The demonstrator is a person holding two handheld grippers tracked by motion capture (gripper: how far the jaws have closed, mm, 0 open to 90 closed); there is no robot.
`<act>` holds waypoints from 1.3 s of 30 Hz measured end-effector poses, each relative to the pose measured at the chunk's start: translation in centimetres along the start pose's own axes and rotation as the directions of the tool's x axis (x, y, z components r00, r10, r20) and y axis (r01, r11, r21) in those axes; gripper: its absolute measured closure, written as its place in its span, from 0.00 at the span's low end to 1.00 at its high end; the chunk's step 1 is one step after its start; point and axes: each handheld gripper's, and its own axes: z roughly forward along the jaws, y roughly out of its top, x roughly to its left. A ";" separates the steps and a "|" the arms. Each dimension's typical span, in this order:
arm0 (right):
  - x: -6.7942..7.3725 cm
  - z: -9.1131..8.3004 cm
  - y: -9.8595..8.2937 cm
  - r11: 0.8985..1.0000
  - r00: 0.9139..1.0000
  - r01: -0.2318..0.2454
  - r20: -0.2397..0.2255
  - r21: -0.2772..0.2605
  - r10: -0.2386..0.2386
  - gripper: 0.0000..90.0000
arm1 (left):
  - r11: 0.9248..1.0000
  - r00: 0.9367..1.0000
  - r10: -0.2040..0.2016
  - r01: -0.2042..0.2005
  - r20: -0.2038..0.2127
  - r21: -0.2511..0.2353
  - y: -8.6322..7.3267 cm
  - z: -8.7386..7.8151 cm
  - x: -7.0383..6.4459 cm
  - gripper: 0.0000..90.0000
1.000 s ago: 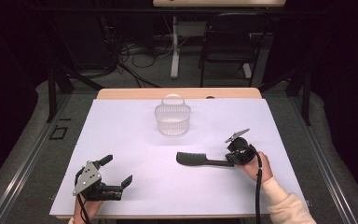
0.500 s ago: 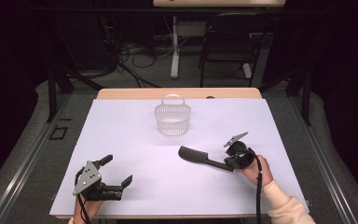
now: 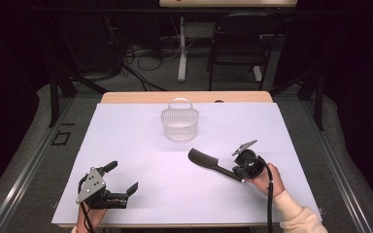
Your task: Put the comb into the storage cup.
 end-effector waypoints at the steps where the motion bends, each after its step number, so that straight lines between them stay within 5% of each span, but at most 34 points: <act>1: 0.0 0.0 0.0 1.000 1.000 0.002 0.000 0.004 -0.002 1.00 | 1.000 1.000 0.000 0.000 -0.001 0.000 0.0 0.0 0.0 0.00; 31: 0.4 -0.1 0.0 1.000 1.000 0.023 -0.013 -0.001 -0.023 1.00 | 1.000 1.000 0.001 -0.001 0.001 -0.001 0.0 0.0 0.0 0.00; 39: -0.1 -0.9 0.1 0.999 1.000 0.017 -0.006 -0.050 -0.017 0.75 | 1.000 1.000 0.001 -0.001 0.002 -0.001 0.0 0.0 0.0 0.00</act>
